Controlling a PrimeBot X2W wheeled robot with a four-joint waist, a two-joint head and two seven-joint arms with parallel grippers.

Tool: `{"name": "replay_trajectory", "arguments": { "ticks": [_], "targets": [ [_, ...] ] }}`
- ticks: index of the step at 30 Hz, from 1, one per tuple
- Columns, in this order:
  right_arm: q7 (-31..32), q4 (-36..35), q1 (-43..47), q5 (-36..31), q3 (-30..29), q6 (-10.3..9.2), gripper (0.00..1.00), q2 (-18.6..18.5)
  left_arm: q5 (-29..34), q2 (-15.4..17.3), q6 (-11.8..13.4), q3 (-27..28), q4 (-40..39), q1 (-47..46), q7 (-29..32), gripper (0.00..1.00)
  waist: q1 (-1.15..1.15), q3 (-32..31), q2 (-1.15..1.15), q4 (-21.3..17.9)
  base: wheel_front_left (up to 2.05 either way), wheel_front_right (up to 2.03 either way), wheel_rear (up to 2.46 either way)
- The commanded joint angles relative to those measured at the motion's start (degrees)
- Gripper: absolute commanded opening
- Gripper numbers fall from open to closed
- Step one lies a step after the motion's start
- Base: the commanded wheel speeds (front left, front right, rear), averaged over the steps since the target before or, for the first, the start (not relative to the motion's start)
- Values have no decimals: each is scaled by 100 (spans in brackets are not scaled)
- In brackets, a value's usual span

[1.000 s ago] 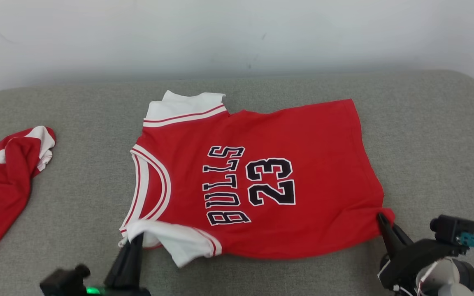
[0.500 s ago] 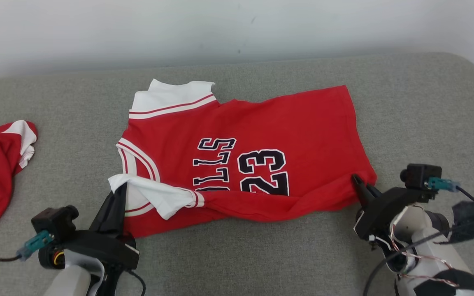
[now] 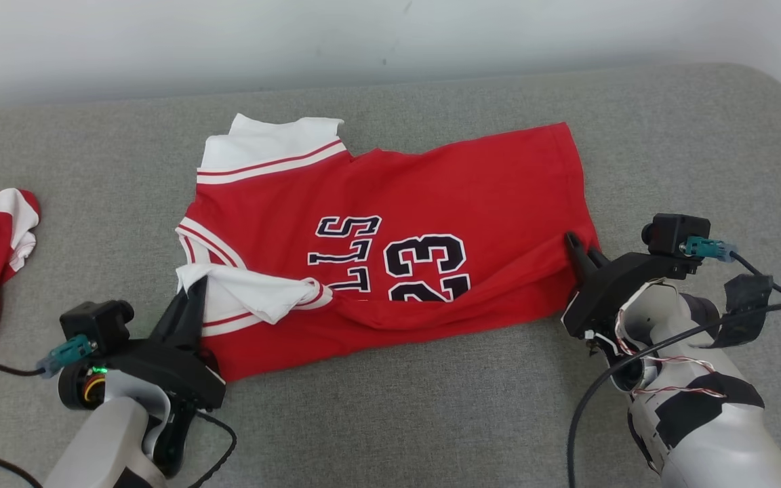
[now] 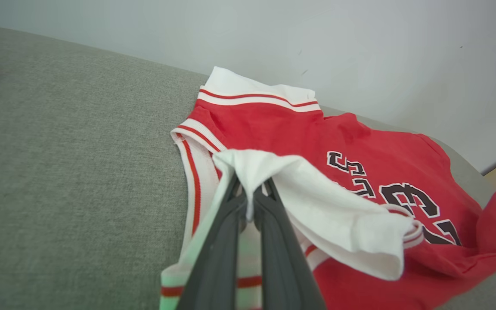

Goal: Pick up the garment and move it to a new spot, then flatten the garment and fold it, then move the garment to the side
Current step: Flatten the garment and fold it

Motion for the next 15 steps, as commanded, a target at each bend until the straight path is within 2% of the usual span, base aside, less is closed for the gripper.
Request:
{"name": "replay_trajectory", "arguments": {
  "ticks": [1, 5, 11, 15],
  "targets": [
    [-171, 65, -52, 48, 63, -2, 100, 19, 82, 25, -15, -26, 54, -71, -40, 100, 0, 19, -1, 1, 0, 0, 0],
    [-655, 169, -130, 104, 204, -2, 100, -78, 300, 2, -18, 189, -243, -53, -51, 100, 0, 31, -1, 25, 0, 0, 0],
    [-1234, 61, 106, 189, 394, -2, 100, -326, 717, -173, 32, 695, -1046, 606, -50, 100, 0, -89, -1, 66, 0, 0, 0],
    [-1391, -100, 388, 150, 477, -2, 100, -489, 973, -288, 31, 835, -1458, 1154, -50, 100, 0, -206, -1, 80, 0, 0, 0]
  ]
}}
